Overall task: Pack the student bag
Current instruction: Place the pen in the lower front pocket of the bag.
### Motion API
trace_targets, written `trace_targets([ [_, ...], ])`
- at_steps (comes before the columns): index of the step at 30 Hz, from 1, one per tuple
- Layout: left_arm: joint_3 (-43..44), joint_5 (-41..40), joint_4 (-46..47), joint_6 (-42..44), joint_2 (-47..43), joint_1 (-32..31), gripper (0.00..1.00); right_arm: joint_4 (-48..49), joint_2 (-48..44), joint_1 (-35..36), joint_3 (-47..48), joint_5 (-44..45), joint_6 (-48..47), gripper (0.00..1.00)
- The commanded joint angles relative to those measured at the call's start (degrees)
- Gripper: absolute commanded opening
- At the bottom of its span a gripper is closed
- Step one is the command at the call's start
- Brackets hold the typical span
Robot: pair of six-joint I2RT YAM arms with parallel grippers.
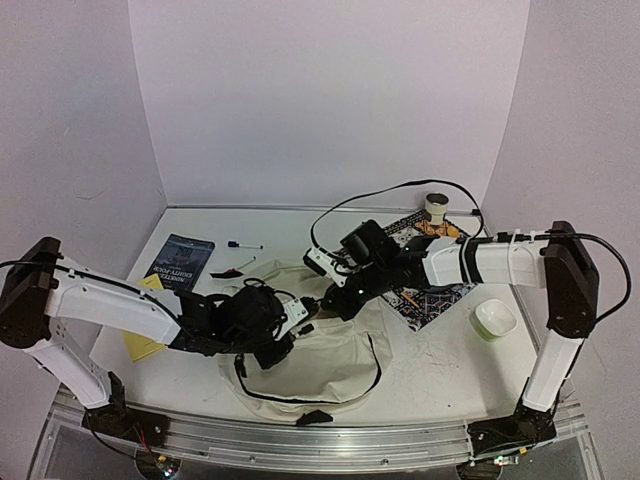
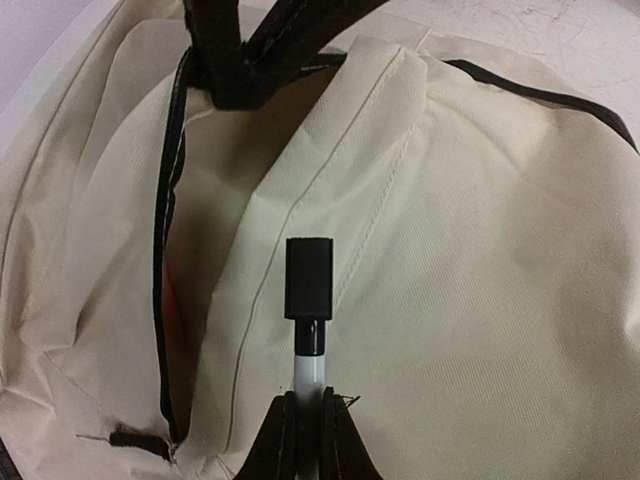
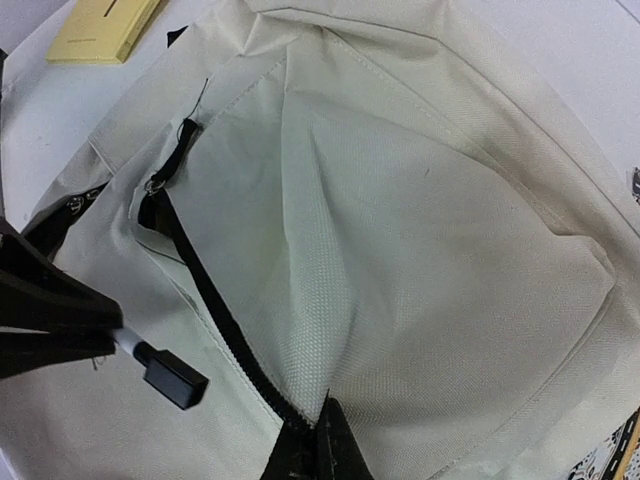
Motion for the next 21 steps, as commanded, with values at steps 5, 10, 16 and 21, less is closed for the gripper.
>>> trace_targets([
  [5,4.35,-13.64,9.77,8.34,3.63,-0.36,0.0,0.08,-0.61,0.16,1.98,-3.74,2.63,0.0],
  [10,2.9,-12.75,15.45,13.88,5.43,-0.32,0.0,0.09,-1.02,0.13,1.87,-4.43,2.84,0.0],
  [16,3.63,-12.1,17.45,17.36,8.97,-0.36,0.0,0.07,-1.28,0.17,1.96,-5.07,3.06,0.0],
  [21,3.1,-13.61,21.78,19.42,11.56,-0.24,0.0,0.09,-1.0,0.17,2.28,-6.18,3.19,0.0],
])
